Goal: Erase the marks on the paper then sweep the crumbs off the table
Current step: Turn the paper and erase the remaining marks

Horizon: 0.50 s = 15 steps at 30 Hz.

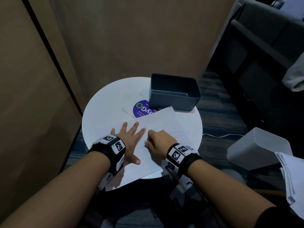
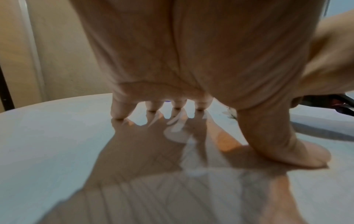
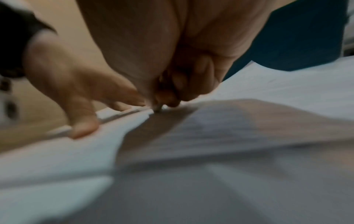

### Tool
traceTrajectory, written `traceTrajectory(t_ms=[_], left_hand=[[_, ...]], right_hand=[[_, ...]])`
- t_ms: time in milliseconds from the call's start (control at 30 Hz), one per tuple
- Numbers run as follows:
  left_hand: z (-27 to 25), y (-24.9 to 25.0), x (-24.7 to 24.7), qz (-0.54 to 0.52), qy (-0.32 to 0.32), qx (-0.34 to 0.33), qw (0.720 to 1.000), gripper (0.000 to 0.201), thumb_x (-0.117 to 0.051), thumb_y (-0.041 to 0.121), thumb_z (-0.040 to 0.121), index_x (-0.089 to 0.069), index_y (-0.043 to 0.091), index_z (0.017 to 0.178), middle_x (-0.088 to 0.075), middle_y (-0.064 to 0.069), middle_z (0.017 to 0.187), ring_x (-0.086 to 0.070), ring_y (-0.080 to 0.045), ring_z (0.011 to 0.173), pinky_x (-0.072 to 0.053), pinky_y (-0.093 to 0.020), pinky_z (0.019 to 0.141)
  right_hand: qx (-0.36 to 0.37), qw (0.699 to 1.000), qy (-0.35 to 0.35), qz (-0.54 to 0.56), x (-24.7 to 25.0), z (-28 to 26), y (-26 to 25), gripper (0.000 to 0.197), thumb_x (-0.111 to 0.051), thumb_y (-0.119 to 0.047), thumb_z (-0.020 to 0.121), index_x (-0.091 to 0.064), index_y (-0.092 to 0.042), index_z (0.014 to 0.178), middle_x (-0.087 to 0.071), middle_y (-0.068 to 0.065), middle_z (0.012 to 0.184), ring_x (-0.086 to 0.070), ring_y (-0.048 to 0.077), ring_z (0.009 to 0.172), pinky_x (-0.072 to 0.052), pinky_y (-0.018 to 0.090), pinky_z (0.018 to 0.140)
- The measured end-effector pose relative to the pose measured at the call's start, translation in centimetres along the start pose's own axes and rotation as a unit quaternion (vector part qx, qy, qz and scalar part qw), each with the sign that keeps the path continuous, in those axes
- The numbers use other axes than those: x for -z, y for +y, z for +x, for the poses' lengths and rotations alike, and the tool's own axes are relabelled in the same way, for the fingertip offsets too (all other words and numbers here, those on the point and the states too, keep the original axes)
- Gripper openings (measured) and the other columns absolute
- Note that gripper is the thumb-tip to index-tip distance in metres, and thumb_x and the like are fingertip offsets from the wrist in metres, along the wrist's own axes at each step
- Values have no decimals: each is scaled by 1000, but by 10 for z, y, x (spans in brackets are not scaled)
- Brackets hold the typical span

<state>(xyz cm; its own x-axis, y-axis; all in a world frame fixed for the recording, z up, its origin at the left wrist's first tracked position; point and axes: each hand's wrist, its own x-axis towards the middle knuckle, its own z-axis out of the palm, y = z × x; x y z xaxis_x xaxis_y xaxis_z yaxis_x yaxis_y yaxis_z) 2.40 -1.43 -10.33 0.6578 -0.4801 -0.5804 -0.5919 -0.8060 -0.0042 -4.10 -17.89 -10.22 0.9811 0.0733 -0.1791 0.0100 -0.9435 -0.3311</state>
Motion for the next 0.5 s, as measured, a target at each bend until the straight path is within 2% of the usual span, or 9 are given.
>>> traceTrajectory(t_ms=[167,233,333,367,433,500], left_hand=[[3,-3,-3,-15,-15,-7,1000,134,-73,74,65,24,40,150,33,6,159,20,-40,148,-9,-72,111],[1,-3,-4,-16,-13,-3,1000,133,-73,73,66,24,40,150,33,7,159,20,-40,148,-9,-71,111],[1,-1,-4,-15,-1,-7,1000,131,-73,71,68,24,40,150,33,7,159,20,-38,149,-8,-70,112],[1,-1,-2,-14,3,-8,1000,130,-73,71,69,24,40,150,33,7,159,20,-38,149,-8,-70,113],[1,-1,1,-15,-1,-7,1000,131,-74,71,68,23,39,151,32,6,160,20,-39,149,-8,-70,112],[1,-2,1,-20,-11,-7,1000,132,-74,71,68,23,39,151,33,6,159,20,-39,148,-8,-71,112]], right_hand=[[-108,991,50,-57,28,12,46,20,-48,-32,96,-48,-12,97,-63,17,94,-60,37,82,-49,37,67],[-85,995,42,-40,27,12,34,19,-48,-31,96,-45,-13,96,-62,17,95,-60,37,82,-45,36,65],[7,1000,-18,-8,3,-3,-4,17,-48,-36,95,-41,-21,91,-61,10,90,-58,30,77,-48,36,65],[20,1000,-16,-8,-2,-8,-9,17,-47,-36,95,-39,-23,88,-60,8,87,-57,29,75,-49,36,64],[-9,999,17,-32,4,-5,2,18,-45,-35,95,-38,-22,86,-56,7,82,-54,30,70,-47,35,62],[-74,994,49,-57,17,4,26,17,-45,-32,96,-41,-17,89,-57,12,84,-54,33,71,-47,36,63]])
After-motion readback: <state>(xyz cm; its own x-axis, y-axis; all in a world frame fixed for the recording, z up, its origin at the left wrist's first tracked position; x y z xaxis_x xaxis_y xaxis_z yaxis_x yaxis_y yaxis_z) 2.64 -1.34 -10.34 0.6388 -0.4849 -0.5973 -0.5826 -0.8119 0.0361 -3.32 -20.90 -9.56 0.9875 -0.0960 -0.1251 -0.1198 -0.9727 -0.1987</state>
